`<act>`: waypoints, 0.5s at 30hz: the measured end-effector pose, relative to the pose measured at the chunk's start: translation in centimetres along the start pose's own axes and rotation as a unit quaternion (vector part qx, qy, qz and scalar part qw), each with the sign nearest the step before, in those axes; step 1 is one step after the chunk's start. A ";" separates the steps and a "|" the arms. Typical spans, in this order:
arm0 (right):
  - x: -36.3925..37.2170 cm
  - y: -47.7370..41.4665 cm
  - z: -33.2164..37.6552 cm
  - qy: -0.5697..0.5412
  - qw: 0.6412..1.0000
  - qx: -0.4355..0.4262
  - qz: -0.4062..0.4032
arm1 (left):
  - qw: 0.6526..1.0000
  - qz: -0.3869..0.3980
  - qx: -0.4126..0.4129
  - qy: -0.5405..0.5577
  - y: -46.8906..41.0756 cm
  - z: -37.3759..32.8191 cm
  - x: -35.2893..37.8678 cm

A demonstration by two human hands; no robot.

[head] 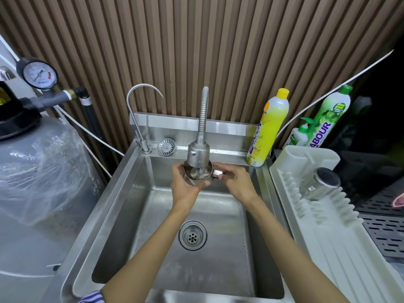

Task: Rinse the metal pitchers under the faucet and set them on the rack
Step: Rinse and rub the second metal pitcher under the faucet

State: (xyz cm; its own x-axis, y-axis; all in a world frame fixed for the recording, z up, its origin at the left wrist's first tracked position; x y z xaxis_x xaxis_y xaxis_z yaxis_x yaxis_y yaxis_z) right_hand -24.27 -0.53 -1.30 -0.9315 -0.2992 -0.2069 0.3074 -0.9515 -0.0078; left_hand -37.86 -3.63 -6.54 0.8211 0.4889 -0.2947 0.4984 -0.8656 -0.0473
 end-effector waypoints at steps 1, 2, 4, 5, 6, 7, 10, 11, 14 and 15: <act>0.1 -0.2 -0.5 -0.054 0.998 0.013 0.001 | 0.999 -0.014 0.028 -0.014 0.0 -0.2 -0.3; 0.3 -0.4 -1.1 -0.107 0.994 0.028 0.002 | 0.998 -0.022 0.055 -0.029 0.0 -0.4 -0.6; 0.9 -0.6 -2.1 -0.210 0.976 0.060 0.011 | 0.993 -0.025 0.098 -0.065 0.0 -0.8 -1.3; 1.4 -0.6 -2.5 -0.265 0.961 0.075 0.023 | 0.990 -0.027 0.113 -0.086 0.0 -0.9 -1.6; 1.8 -0.7 -2.9 -0.316 0.944 0.089 0.035 | 0.986 -0.029 0.123 -0.104 0.1 -1.1 -2.0; 2.3 -0.7 -3.1 -0.360 0.926 0.102 0.045 | 0.984 -0.033 0.129 -0.120 0.2 -1.1 -2.3; 2.9 -0.7 -3.7 -0.413 0.899 0.138 0.049 | 0.970 -0.055 0.135 -0.193 0.4 -1.4 -3.1; 2.9 -0.7 -3.7 -0.406 0.901 0.145 0.053 | 0.963 -0.061 0.135 -0.225 0.4 -1.4 -3.3; 2.7 -0.4 -3.4 -0.342 0.924 0.157 0.063 | 0.955 -0.051 0.100 -0.274 0.3 -1.1 -3.7; 2.6 -0.3 -3.2 -0.304 0.938 0.156 0.057 | 0.957 -0.041 0.077 -0.277 0.4 -0.9 -3.6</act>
State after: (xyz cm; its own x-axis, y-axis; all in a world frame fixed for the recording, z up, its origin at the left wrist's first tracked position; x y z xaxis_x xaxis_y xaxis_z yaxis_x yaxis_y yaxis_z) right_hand -26.15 -0.82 -4.96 -0.8642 -0.2952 0.4075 0.4279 -0.8571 0.2867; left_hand -40.41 -5.64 -4.62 0.4857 0.4599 -0.7434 0.4727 -0.8535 -0.2191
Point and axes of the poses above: each hand's wrist, its own y-axis away from the middle knuckle, its own x-axis out of the palm, z = x × y, the point moved 1 cm from there along -y, towards the middle knuckle, and after that the axes turned 15 degrees about -y, right-handed, at the moved point
